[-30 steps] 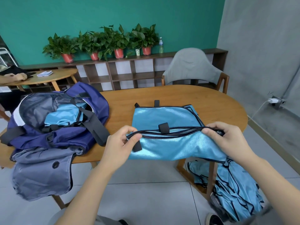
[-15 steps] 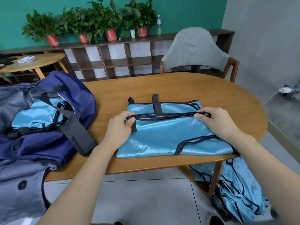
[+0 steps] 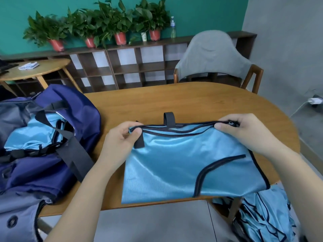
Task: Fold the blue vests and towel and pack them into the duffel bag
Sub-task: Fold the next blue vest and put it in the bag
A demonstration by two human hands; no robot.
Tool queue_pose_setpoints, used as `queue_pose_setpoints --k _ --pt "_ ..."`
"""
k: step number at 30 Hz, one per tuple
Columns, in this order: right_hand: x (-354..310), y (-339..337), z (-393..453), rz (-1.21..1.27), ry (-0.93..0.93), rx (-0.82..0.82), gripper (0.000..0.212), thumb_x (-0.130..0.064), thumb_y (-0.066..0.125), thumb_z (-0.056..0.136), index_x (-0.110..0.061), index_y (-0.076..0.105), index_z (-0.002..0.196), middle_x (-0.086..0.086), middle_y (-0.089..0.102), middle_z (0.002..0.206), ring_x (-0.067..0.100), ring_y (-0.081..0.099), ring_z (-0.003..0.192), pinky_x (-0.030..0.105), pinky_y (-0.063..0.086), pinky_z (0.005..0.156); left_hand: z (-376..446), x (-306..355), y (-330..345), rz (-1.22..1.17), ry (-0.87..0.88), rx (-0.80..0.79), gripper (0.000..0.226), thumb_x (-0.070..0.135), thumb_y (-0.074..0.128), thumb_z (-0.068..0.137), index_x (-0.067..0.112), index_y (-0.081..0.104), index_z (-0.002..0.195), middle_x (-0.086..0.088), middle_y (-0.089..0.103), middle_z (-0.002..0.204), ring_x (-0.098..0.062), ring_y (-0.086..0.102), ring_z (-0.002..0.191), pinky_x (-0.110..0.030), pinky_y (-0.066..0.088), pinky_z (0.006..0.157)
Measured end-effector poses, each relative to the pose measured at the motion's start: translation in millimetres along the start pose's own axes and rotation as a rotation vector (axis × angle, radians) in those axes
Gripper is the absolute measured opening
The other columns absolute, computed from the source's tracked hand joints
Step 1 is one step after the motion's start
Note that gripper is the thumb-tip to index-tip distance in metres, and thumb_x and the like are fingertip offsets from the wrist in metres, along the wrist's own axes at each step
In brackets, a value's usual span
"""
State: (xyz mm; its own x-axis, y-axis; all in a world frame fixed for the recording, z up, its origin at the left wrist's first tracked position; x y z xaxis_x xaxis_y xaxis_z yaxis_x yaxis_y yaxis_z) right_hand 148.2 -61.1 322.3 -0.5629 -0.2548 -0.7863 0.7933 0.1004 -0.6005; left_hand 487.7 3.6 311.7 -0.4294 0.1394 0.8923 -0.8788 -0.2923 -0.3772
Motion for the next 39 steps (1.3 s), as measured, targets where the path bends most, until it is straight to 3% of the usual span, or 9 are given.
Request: queue_pose_setpoints --k 6,10,13,18,24,27,31,35,39 --pt "28.1 26.7 32.3 -0.246 0.063 -0.007 0.014 -0.045 0.073 0.089 -0.035 0.063 0.093 -0.013 0.067 0.092 0.009 0.062 0.083 0.028 0.054 0.078 34.4 -37.1 4.6 0.446 -0.126 0.088 0.033 0.042 0.073 0.09 0.025 0.07 0.117 0.008 0.065 0.092 -0.01 0.061 0.086 -0.022 0.043 0.08" --pt "37.0 19.3 30.3 -0.272 0.102 0.0 0.017 -0.045 0.074 0.088 -0.029 0.067 0.089 -0.004 0.07 0.088 0.009 0.062 0.073 0.028 0.053 0.066 32.8 -40.7 7.8 0.397 -0.091 0.081 0.034 0.041 0.077 0.086 0.026 0.071 0.117 0.016 0.061 0.088 0.001 0.058 0.082 -0.015 0.041 0.078" --pt "44.5 16.8 29.2 -0.275 0.131 0.007 0.03 -0.049 0.073 0.087 -0.022 0.073 0.099 -0.003 0.071 0.088 0.014 0.065 0.081 0.035 0.057 0.073 29.6 -39.1 4.8 0.374 -0.066 0.112 0.029 0.035 0.075 0.089 0.026 0.071 0.116 0.019 0.062 0.089 0.004 0.059 0.084 -0.004 0.038 0.074" --pt "25.1 15.6 22.1 -0.467 0.038 0.125 0.043 -0.051 0.068 0.089 -0.024 0.066 0.122 -0.002 0.066 0.117 0.022 0.056 0.114 0.048 0.047 0.1 18.0 -28.7 -5.9 0.312 -0.044 0.21 0.027 0.021 0.063 0.098 0.025 0.067 0.125 0.016 0.068 0.1 0.002 0.061 0.093 -0.02 0.045 0.091" --pt "-34.0 58.5 5.8 -0.529 -0.319 0.119 0.019 -0.038 0.065 0.095 -0.024 0.072 0.105 -0.009 0.063 0.109 0.014 0.051 0.109 0.036 0.043 0.097 5.9 -28.2 2.6 0.459 -0.078 0.08 0.03 0.041 0.055 0.101 0.03 0.062 0.128 0.005 0.069 0.093 -0.004 0.059 0.082 -0.014 0.039 0.068" --pt "-23.9 77.7 9.4 -0.429 -0.265 -0.025 0.013 -0.037 0.065 0.094 -0.026 0.071 0.093 -0.012 0.062 0.099 0.009 0.056 0.094 0.036 0.05 0.087 2.5 -26.0 12.2 0.335 -0.096 0.035 0.034 0.043 0.055 0.101 0.033 0.058 0.133 0.011 0.072 0.092 0.003 0.06 0.09 -0.007 0.038 0.071" --pt "-7.6 93.5 10.9 -0.349 -0.248 -0.151 0.01 -0.04 0.064 0.094 -0.031 0.067 0.098 -0.018 0.058 0.102 0.004 0.054 0.094 0.033 0.05 0.089 5.6 -22.9 24.8 -0.05 -0.119 -0.035 0.043 0.042 0.054 0.102 0.041 0.046 0.144 0.02 0.064 0.126 0.004 0.054 0.119 -0.017 0.038 0.092" --pt "-6.9 103.5 5.0 -0.397 -0.3 -0.202 0.031 -0.035 0.052 0.103 -0.03 0.059 0.132 -0.018 0.049 0.134 0.006 0.039 0.129 0.029 0.032 0.113 9.0 -28.0 38.0 0.321 -0.077 -0.102 0.048 0.04 0.049 0.104 0.044 0.034 0.15 0.021 0.048 0.138 -0.012 0.034 0.141 -0.041 0.021 0.117" --pt "-1.5 111.0 2.5 -0.564 -0.268 -0.237 0.047 -0.046 0.032 0.106 -0.04 0.034 0.152 -0.016 0.018 0.162 0.011 0.009 0.15 0.037 0.011 0.123 10.1 -27.0 44.3 0.621 -0.018 -0.1 0.056 0.044 0.041 0.105 0.04 0.021 0.157 0.004 0.024 0.165 -0.017 0.016 0.15 -0.043 0.01 0.115"
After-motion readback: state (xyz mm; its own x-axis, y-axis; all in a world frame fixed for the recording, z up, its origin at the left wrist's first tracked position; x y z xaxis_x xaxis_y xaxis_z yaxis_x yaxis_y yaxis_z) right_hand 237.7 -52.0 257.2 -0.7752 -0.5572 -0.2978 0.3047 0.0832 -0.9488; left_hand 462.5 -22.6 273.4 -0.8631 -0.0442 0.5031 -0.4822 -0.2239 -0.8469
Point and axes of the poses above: each hand's wrist, its own z-axis towards the middle knuckle, its own y-axis out of the palm, x = y × z, the point moved 9 cm from there along z, towards the middle knuckle
